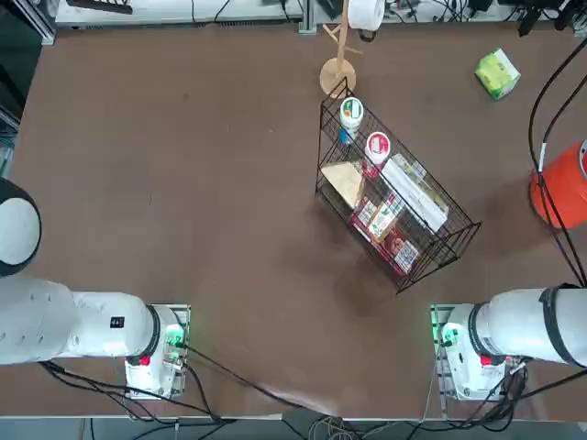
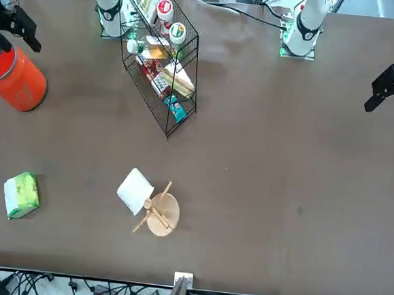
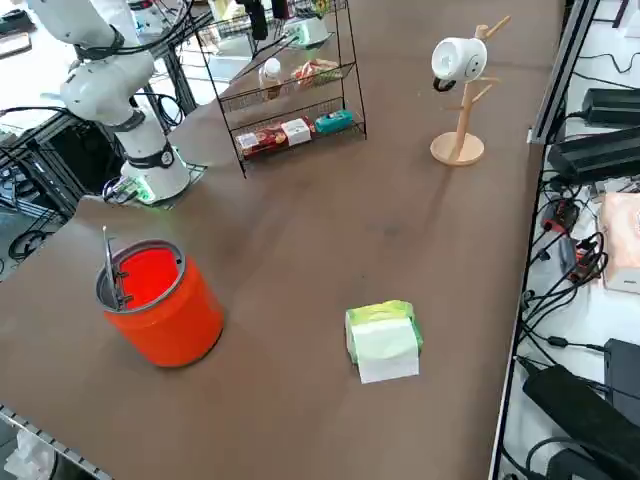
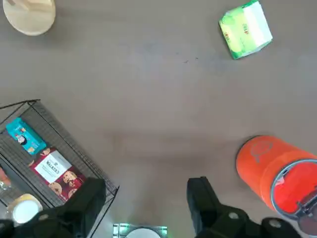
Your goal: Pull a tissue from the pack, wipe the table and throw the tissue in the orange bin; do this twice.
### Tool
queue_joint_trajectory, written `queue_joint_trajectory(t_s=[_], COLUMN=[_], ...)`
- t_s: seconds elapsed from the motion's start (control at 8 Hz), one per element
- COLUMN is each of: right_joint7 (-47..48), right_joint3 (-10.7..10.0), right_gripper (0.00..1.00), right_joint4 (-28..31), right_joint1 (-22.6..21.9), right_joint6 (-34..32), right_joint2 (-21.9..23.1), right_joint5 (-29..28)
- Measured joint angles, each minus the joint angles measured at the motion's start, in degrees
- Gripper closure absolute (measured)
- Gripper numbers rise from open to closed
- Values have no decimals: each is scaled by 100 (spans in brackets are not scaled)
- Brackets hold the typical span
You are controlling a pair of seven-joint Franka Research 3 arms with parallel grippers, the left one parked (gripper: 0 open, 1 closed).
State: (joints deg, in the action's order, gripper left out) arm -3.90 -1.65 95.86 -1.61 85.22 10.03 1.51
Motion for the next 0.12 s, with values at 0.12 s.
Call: queue_joint_trajectory(t_s=[0.12], right_joint7=[86], right_joint3=[0], right_gripper=[0], right_joint4=[0], right_joint1=[0], right_joint6=[32], right_joint2=[-8], right_joint5=[-22])
